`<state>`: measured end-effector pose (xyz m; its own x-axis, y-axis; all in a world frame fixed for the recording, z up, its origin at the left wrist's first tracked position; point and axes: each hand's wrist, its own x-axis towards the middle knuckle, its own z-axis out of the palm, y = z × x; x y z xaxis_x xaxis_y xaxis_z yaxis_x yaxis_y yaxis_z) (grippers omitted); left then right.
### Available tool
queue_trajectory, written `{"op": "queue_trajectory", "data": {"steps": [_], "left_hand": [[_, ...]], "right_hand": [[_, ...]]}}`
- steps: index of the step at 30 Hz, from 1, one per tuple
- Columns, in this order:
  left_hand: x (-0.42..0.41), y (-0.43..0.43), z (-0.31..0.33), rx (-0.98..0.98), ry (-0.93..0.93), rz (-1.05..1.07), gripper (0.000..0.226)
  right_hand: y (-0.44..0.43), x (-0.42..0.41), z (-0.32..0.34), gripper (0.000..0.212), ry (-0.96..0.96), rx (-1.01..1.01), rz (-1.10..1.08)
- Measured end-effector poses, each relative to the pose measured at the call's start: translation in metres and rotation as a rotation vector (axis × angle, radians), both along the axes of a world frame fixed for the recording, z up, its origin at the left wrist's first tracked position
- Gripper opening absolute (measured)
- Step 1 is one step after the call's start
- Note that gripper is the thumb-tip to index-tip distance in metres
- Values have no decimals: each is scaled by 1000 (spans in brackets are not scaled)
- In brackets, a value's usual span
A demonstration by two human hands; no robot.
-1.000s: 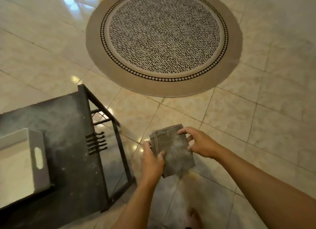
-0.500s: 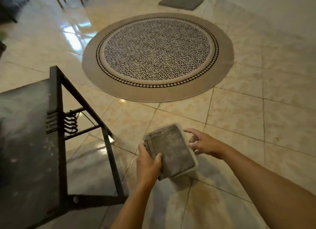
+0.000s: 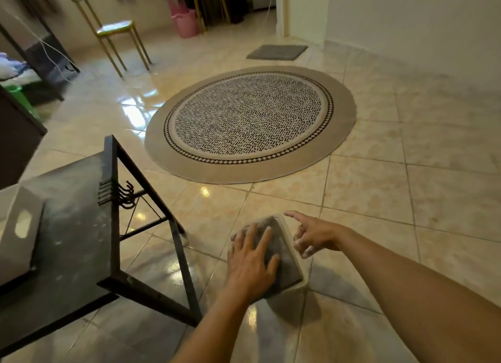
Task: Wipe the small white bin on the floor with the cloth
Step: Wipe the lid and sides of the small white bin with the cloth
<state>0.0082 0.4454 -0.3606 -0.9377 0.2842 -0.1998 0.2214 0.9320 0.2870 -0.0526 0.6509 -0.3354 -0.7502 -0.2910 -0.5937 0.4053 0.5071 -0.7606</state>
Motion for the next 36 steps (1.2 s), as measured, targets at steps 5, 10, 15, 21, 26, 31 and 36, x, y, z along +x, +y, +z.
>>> {"op": "queue_trajectory", "data": {"steps": [5,10,15,21,26,31,36], "left_hand": [[-15,2,-22,-31,28,-75,73],[-14,8,-32,-78,73,-59,76],[-22,28,-29,-81,128,-96,69],[-9,20,-30,-81,107,-27,65],[-26,37,-29,-81,125,-115,61],[-20,12,-34,-78,98,79,63],[-7,40,-31,-87,119,-44,61]], "right_hand": [[1,-11,-7,99,-71,-72,65],[3,-16,-18,99,-77,-111,50],[7,-17,-23,97,-83,-148,37],[-2,-16,-21,95,-61,-131,25],[-4,-11,-18,94,-78,-156,42],[-6,-10,-20,93,-94,-185,-13],[-4,-11,-19,93,-91,-171,12]]}}
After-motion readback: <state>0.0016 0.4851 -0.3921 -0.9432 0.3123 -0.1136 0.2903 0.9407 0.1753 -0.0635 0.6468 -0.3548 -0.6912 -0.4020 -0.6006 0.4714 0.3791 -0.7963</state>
